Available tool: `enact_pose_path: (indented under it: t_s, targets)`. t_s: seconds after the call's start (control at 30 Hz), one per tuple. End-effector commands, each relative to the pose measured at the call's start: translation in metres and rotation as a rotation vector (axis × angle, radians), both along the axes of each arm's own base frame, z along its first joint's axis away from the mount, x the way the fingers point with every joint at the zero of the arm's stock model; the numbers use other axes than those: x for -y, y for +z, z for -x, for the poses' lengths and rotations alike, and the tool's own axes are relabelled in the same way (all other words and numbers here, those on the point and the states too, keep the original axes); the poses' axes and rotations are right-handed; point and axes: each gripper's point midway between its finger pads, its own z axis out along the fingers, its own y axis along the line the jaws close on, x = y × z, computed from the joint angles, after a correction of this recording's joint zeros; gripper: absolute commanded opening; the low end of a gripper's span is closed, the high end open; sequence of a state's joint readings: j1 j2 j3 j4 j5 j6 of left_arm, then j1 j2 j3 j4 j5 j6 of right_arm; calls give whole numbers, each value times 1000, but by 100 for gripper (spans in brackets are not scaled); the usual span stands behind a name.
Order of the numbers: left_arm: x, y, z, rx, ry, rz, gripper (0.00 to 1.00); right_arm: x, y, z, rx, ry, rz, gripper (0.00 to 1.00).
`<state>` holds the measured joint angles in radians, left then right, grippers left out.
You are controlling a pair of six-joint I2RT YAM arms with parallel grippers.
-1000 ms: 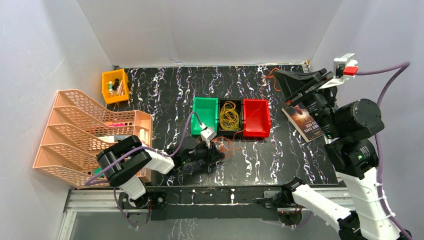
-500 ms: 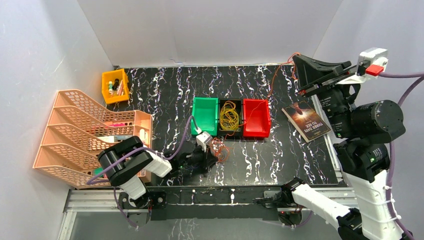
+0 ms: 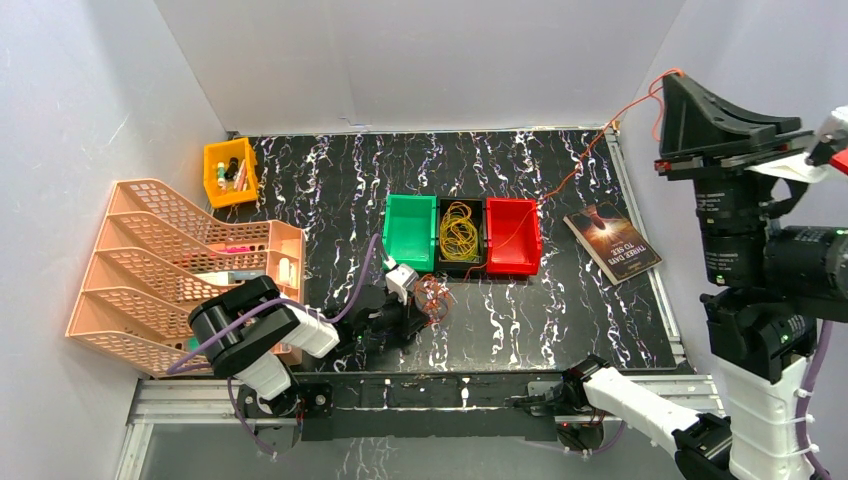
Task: Untangle the cables
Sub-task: Untie the cable, then place the cable in the bin.
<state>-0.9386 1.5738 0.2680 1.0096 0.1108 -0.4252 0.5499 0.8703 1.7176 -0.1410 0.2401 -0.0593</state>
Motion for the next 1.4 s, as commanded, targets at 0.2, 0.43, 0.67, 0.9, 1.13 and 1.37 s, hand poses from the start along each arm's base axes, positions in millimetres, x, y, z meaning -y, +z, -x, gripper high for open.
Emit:
enact_pose_path:
  t_s: [0.2, 0.43, 0.67, 0.9, 1.13, 1.37]
  targets:
    - [-4, -8, 0, -11, 16, -28, 0, 52, 58, 42, 196, -173, -71, 0]
    - [2, -6, 0, -12, -7, -20, 0, 55, 59, 43, 186, -195, -47, 0]
    - [2, -11, 1, -17, -16, -39, 0, 79, 60, 60, 209, -268, -84, 0]
    - [19, -3, -1, -57, -55, -42, 3, 58, 39, 32, 96, -236, -8, 0]
    - [39, 26, -4, -42, -118, -58, 3, 36, 3, 5, -10, -188, 42, 0]
    - [50, 40, 7, -48, -200, -68, 5, -1, -42, -31, -98, -124, 163, 0]
